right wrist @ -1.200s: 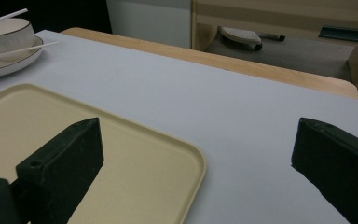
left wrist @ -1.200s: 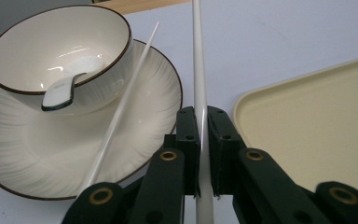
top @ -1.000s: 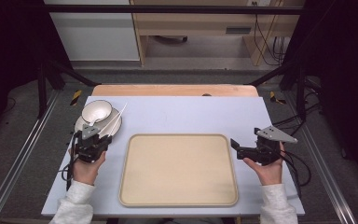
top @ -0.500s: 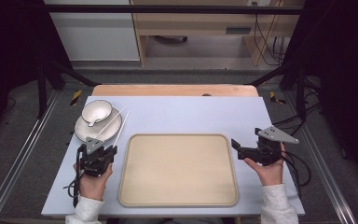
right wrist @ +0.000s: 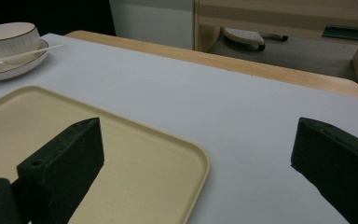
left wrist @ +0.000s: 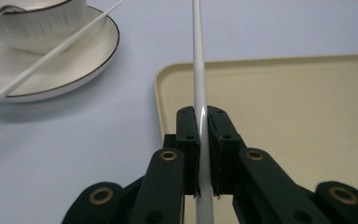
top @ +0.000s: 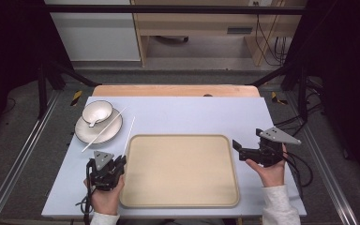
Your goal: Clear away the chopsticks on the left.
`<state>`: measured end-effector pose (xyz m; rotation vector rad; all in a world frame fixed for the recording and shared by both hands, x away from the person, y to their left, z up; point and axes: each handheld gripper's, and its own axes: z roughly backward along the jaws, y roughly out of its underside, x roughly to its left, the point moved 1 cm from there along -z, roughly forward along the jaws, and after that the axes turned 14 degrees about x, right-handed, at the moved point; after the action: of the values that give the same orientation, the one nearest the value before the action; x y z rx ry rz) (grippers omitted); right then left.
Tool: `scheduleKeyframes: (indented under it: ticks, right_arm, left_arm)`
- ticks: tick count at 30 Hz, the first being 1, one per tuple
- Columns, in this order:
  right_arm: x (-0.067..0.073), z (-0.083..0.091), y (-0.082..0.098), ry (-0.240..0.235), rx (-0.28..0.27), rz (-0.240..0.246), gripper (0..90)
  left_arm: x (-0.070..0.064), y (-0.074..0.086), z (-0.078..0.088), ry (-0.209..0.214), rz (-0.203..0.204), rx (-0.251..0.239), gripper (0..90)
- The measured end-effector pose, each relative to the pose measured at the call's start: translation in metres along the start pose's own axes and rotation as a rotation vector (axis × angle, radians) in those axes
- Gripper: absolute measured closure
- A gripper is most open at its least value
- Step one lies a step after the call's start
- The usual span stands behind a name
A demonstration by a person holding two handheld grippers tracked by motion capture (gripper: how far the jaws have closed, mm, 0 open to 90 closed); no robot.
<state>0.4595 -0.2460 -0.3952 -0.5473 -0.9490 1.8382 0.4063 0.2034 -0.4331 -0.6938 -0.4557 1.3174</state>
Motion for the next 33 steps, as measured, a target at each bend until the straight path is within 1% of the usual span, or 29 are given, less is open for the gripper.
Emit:
scheduleKeyframes:
  ticks: [1, 2, 3, 4, 5, 6, 8, 9, 11, 12, 14, 15, 17, 19, 21, 27, 30, 31, 33]
  right_arm:
    - [0.0, 0.0, 0.0, -0.001, 0.0, -0.003, 2.9]
    - [0.0, 0.0, 0.0, 0.0, 0.0, -0.001, 2.9]
    - [0.0, -0.001, 0.0, 0.0, 0.0, 0.0, 3.0]
    - [0.001, -0.001, 0.0, -0.003, 0.001, -0.002, 3.0]
    - [0.001, -0.001, 0.0, -0.003, 0.001, -0.002, 3.0]
    - [0.001, -0.002, 0.0, -0.002, 0.006, -0.002, 3.0]
    - [0.001, -0.003, 0.0, 0.001, 0.008, 0.003, 3.0]
    - [0.002, -0.004, 0.0, -0.003, 0.01, -0.001, 3.0]
    - [0.003, -0.005, 0.001, -0.002, 0.014, 0.003, 3.0]
    - [0.003, -0.006, 0.001, -0.003, 0.017, 0.002, 3.1]
    - [0.003, -0.006, 0.001, -0.003, 0.02, 0.006, 3.1]
    - [0.004, -0.007, 0.001, -0.003, 0.023, 0.011, 3.1]
    - [0.004, -0.008, 0.001, -0.004, 0.024, 0.008, 3.1]
    - [0.005, -0.009, 0.001, -0.004, 0.024, 0.006, 3.1]
    - [0.005, -0.009, 0.001, -0.002, 0.027, 0.011, 3.2]
    - [0.005, -0.011, 0.002, -0.002, 0.038, 0.014, 3.2]
    - [0.006, -0.012, 0.002, -0.004, 0.038, 0.016, 3.2]
    - [0.006, -0.012, 0.002, -0.003, 0.04, 0.016, 3.2]
    - [0.006, -0.013, 0.002, -0.004, 0.042, 0.016, 3.3]
  left_arm:
    - [-0.002, 0.003, -0.001, -0.003, 0.009, -0.004, 84.1]
    - [-0.002, 0.003, -0.001, -0.003, 0.009, -0.004, 84.1]
    - [-0.003, 0.008, -0.002, -0.003, 0.028, -0.009, 84.1]
    - [-0.003, 0.008, -0.002, -0.003, 0.028, -0.009, 84.1]
    - [-0.004, 0.011, -0.003, 0.004, 0.045, -0.014, 84.1]
    - [-0.006, 0.014, -0.005, 0.0, 0.056, -0.012, 84.1]
    - [-0.007, 0.016, -0.006, -0.004, 0.06, -0.011, 84.1]
    - [-0.009, 0.019, -0.01, 0.002, 0.07, -0.008, 84.0]
    - [-0.01, 0.021, -0.012, 0.002, 0.071, -0.002, 84.0]
    - [-0.013, 0.024, -0.016, 0.001, 0.077, 0.004, 84.1]
    - [-0.014, 0.025, -0.019, 0.0, 0.077, 0.01, 84.1]
    - [-0.017, 0.028, -0.024, -0.008, 0.072, 0.025, 84.1]
    - [-0.019, 0.029, -0.026, -0.003, 0.074, 0.029, 84.1]
    - [-0.022, 0.032, -0.03, -0.015, 0.06, 0.043, 84.1]
    - [-0.024, 0.034, -0.033, -0.023, 0.055, 0.053, 84.1]
    - [-0.025, 0.038, -0.04, -0.049, 0.054, 0.089, 84.1]
    - [-0.025, 0.037, -0.04, -0.053, 0.056, 0.09, 84.1]
    - [-0.024, 0.037, -0.041, -0.058, 0.056, 0.101, 84.1]
    - [-0.024, 0.037, -0.041, -0.06, 0.058, 0.101, 84.0]
